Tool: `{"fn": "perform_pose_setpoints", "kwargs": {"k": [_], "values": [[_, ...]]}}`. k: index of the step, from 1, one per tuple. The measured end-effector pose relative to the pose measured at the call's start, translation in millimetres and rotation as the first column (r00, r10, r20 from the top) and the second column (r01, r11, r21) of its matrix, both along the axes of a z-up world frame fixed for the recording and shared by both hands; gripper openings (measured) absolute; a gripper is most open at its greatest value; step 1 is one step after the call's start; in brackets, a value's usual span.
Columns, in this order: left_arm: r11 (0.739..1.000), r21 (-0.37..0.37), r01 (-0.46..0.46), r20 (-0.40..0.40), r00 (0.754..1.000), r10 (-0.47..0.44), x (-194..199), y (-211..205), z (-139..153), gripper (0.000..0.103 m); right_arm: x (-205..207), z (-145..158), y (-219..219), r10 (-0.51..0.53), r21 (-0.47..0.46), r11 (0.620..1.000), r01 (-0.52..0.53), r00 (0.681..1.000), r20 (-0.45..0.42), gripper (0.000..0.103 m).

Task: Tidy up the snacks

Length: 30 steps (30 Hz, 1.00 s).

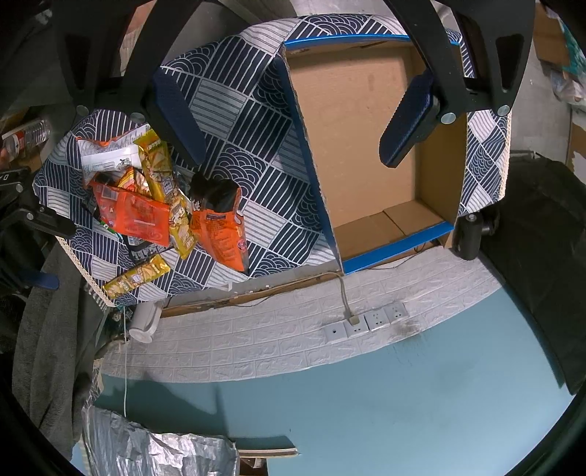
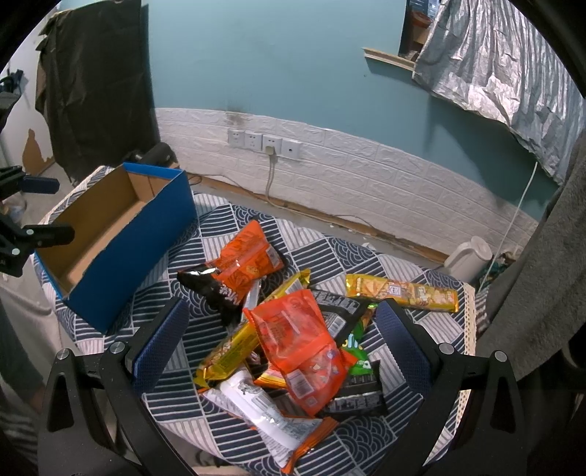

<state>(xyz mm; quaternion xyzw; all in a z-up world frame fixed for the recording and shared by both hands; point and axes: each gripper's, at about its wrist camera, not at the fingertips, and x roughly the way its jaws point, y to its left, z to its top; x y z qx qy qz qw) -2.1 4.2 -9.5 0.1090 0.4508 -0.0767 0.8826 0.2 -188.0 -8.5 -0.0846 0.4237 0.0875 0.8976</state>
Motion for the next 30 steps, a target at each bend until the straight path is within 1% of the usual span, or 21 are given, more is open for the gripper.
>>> {"fn": "perform_pose_setpoints", "kwargs": {"k": [22,26,30], "values": [[1.000,0.012,0.001,-0.011,1.000,0.000,2.1,2.3,-5.9,0.097,-0.4,-4.5,-1.1,0.006,0.001,1.000,-0.006,1.000,-0.012,0.100],[1.000,0.025,0.002,-0.037,0.999,-0.001,11.5,0.5,-12.7,0.097,5.3,-8.3,-3.8,0.014,-0.006,1.000,-0.014,0.999,-0.033,0.100],[1.000,0.013,0.018,-0.086,0.996,-0.017,22.1,-2.8,-21.2,0.097,13.8,-11.4,-12.1,0.019,-0.003,1.000,-0.019,0.998,-0.054,0.100]]}}
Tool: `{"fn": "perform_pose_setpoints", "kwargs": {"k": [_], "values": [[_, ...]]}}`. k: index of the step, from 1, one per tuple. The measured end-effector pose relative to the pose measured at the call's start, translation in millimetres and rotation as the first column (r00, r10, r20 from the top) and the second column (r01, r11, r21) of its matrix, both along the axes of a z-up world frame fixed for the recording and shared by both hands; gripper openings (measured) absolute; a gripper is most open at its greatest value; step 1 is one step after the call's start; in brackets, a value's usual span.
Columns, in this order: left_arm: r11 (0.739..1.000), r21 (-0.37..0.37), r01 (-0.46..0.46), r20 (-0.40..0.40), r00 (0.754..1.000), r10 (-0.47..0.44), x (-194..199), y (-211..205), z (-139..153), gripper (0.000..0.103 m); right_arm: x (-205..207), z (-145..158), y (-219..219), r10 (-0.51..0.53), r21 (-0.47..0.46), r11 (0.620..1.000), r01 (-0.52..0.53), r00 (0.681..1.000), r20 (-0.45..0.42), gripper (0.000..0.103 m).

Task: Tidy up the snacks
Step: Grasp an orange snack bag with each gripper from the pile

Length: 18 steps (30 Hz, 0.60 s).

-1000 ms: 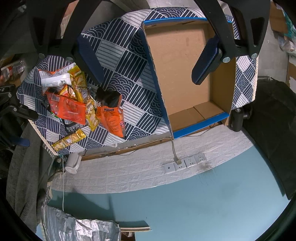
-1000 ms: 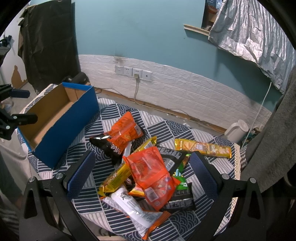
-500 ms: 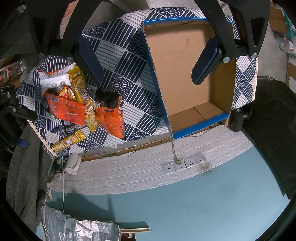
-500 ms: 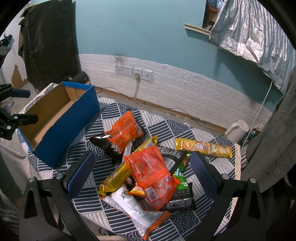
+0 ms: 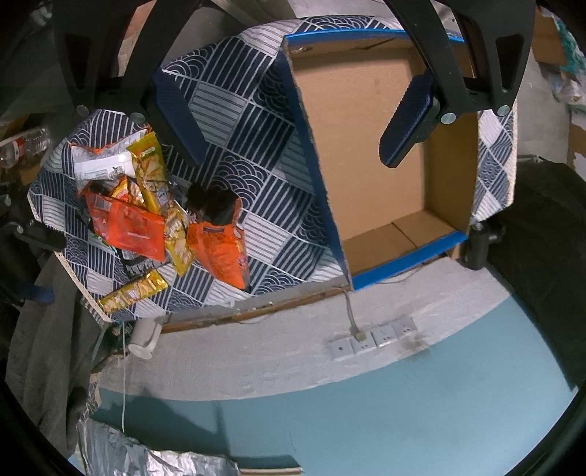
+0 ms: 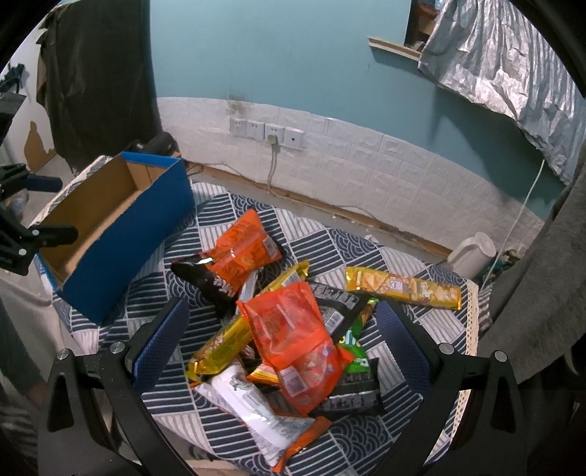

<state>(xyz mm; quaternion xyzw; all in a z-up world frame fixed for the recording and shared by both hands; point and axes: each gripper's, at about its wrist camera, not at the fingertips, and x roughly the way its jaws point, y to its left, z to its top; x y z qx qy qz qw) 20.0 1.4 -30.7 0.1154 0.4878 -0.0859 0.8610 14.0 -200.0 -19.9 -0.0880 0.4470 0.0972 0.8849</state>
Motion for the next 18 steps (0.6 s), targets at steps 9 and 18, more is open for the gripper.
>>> {"fn": "perform_pose_setpoints", "kwargs": {"k": [9,18], "values": [[0.998,-0.018,0.057,-0.050,0.997,-0.058,24.0,-20.0,-14.4,0.097,26.8,-25.7,-23.3,0.049,0.012,0.999,-0.048,0.995,-0.084,0.100],[0.995,-0.043,0.090,-0.130,0.987,-0.095,45.3,-43.8,-40.5,0.097,49.9,-71.9,-40.3,0.064,0.064,0.997,-0.051,0.970,-0.233,0.100]]}}
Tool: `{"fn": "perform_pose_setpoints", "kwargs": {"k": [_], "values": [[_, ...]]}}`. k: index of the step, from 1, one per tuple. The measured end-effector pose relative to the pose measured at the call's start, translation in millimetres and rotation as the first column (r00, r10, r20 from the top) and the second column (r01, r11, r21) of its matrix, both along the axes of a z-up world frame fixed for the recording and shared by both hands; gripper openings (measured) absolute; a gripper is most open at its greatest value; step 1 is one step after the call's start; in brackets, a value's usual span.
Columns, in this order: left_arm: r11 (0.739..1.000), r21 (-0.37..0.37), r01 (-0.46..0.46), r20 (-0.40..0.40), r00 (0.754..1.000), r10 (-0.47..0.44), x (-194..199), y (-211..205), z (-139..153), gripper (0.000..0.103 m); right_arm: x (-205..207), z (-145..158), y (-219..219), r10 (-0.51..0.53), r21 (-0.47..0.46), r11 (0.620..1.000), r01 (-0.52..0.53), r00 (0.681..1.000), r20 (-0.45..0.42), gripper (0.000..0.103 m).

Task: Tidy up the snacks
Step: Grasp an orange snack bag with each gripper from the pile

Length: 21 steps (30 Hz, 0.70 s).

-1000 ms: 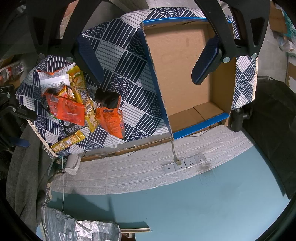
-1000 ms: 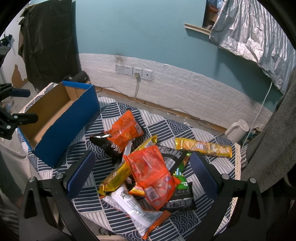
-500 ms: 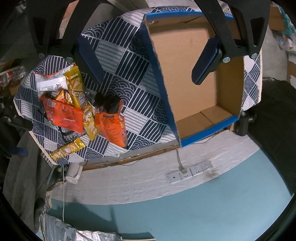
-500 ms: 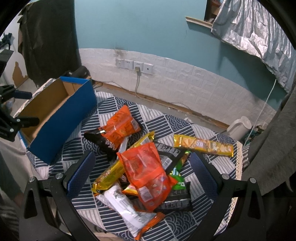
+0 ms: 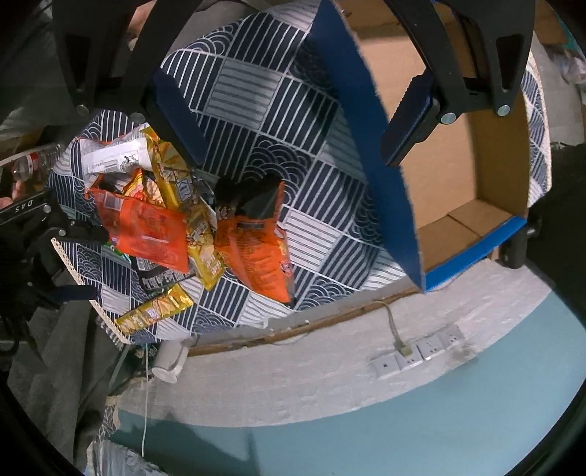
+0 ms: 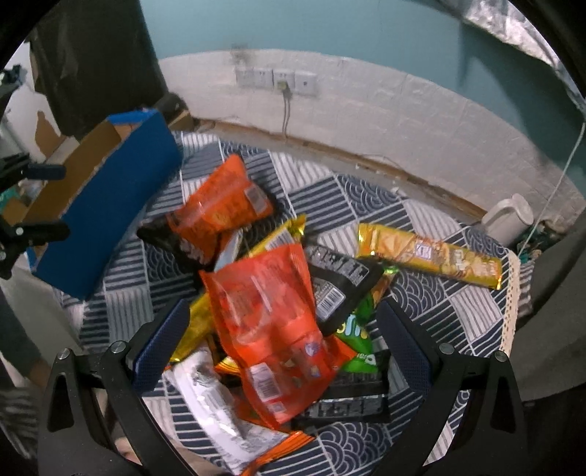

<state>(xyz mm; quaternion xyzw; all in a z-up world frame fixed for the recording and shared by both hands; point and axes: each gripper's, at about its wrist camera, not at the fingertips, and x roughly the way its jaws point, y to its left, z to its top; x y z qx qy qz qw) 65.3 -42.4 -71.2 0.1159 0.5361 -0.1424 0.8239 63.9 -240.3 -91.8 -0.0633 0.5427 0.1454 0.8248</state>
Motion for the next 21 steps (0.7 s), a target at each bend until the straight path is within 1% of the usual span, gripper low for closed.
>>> {"fn": "perform_pose_setpoints", "kwargs": {"k": [3,6,11,14,16,21], "values": [[1.000,0.016,0.005,-0.026,1.000,-0.005,8.1,-4.8,-9.8,0.097,2.8,-10.6,-3.0,0.003,0.013,1.000,-0.003,1.000,-0.026,0.100],[0.999,0.028,0.021,-0.026,0.999,-0.020,14.4,-9.0,-17.0,0.097,5.0,-22.2,0.5,0.019,0.024,1.000,-0.018,0.998,-0.057,0.100],[0.999,0.029,0.021,-0.044,0.999,-0.020,24.6,-12.3,-31.2,0.097,3.8,-42.3,15.5,0.093,-0.021,0.995,-0.095,0.990,-0.105,0.100],[0.999,0.039,0.014,-0.062,0.998,-0.011,29.3,-12.6,-41.1,0.097,3.9,-52.6,22.6,0.120,-0.056,0.990,-0.127,0.985,-0.125,0.100],[1.000,0.030,0.000,-0.076,0.997,0.002,31.3,-11.5,-44.8,0.097,5.4,-59.2,25.0,0.126,-0.083,0.987,-0.138,0.983,-0.132,0.100],[1.000,0.013,-0.013,-0.089,0.996,0.014,33.1,-10.3,-48.0,0.097,9.9,-71.9,29.3,0.143,-0.085,0.984,-0.157,0.977,-0.157,0.100]]}}
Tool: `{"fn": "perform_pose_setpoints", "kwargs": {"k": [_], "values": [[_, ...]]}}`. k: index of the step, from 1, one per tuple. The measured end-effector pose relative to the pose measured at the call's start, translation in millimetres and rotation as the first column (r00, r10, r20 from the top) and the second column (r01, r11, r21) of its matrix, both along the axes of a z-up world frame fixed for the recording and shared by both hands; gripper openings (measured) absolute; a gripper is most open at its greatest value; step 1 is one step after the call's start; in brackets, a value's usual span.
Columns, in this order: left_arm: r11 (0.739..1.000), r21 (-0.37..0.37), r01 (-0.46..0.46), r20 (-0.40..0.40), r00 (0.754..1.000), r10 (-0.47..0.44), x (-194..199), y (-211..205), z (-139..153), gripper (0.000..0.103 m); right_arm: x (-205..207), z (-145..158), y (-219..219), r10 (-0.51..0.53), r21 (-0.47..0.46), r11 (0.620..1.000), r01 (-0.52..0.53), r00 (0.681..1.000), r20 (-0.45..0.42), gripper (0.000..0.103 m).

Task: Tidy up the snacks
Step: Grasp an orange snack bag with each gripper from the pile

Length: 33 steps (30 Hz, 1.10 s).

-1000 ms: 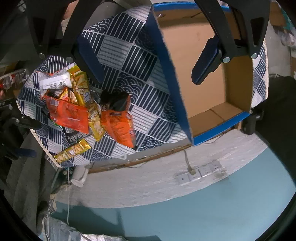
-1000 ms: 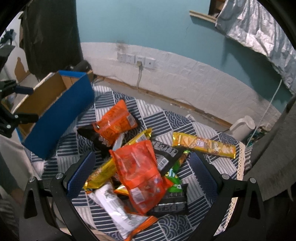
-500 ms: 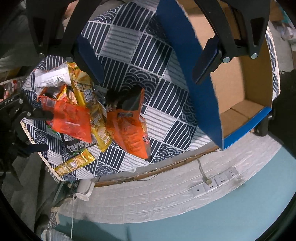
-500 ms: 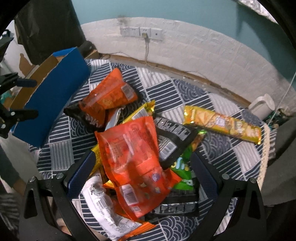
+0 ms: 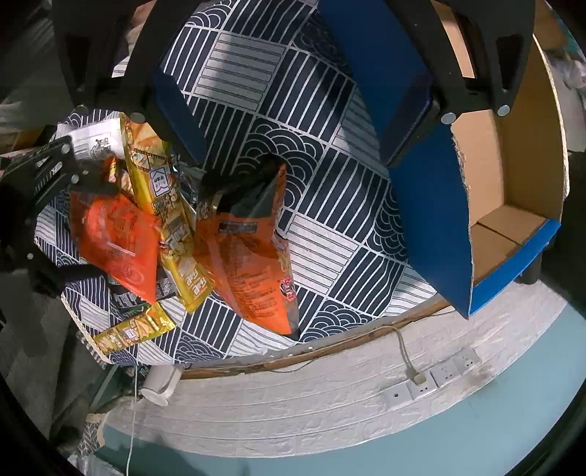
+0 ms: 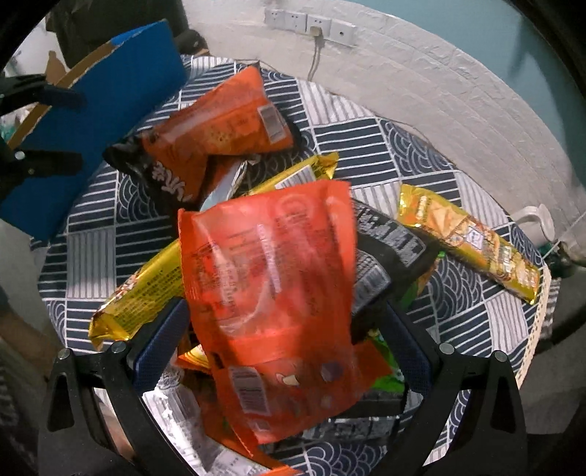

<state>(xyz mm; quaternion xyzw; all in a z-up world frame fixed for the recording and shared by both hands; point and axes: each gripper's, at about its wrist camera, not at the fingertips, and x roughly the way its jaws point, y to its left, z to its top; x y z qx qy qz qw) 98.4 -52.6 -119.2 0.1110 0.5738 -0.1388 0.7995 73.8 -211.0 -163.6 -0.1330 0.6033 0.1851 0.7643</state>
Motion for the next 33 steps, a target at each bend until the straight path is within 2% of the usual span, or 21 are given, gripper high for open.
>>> {"fn": "perform_pose_setpoints", "kwargs": {"k": [3,5,6,10,12,14,17,21,28,33], "values": [[1.000,-0.001,-0.002,-0.006,1.000,0.002,1.0,-1.2,-0.9,0.097,0.9,-7.0,4.5,0.004,-0.021,1.000,-0.004,1.000,0.000,0.100],[1.000,-0.004,0.000,-0.004,1.000,0.000,1.4,-2.9,-0.7,0.097,1.1,-7.2,4.4,-0.003,-0.020,1.000,0.003,1.000,0.007,0.095],[1.000,-0.003,0.001,-0.003,1.000,-0.001,1.2,-4.3,-0.7,0.097,1.6,-6.4,3.2,-0.010,-0.010,1.000,0.010,1.000,0.007,0.087],[1.000,-0.006,0.008,-0.004,1.000,-0.008,3.0,-10.8,0.1,0.097,6.1,-2.5,-4.4,-0.058,0.047,0.997,0.058,0.998,0.004,0.073],[1.000,-0.006,0.014,0.001,1.000,-0.014,4.0,-14.8,1.2,0.097,9.1,1.8,-12.4,-0.104,0.075,0.992,0.103,0.995,0.007,0.048],[1.000,-0.005,0.021,0.011,1.000,-0.021,6.2,-20.0,2.2,0.097,12.6,2.9,-21.4,-0.154,0.114,0.981,0.154,0.988,-0.012,0.040],[1.000,0.003,0.024,0.011,1.000,-0.024,11.5,-26.9,1.4,0.097,13.7,1.8,-27.3,-0.188,0.144,0.971,0.191,0.982,-0.032,0.035],[1.000,-0.004,0.025,0.005,1.000,-0.025,21.3,-36.0,-0.9,0.097,13.5,11.6,-26.6,-0.190,0.163,0.969,0.186,0.982,0.010,0.020],[1.000,0.000,-0.017,-0.030,0.999,0.017,44.7,-49.2,-18.9,0.097,14.5,17.6,-32.0,-0.210,0.193,0.960,0.203,0.978,0.015,0.017],[0.998,0.032,-0.045,-0.052,0.998,0.047,57.0,-58.2,-35.5,0.097,15.4,28.9,-42.3,-0.260,0.204,0.947,0.250,0.965,0.022,0.016]]}}
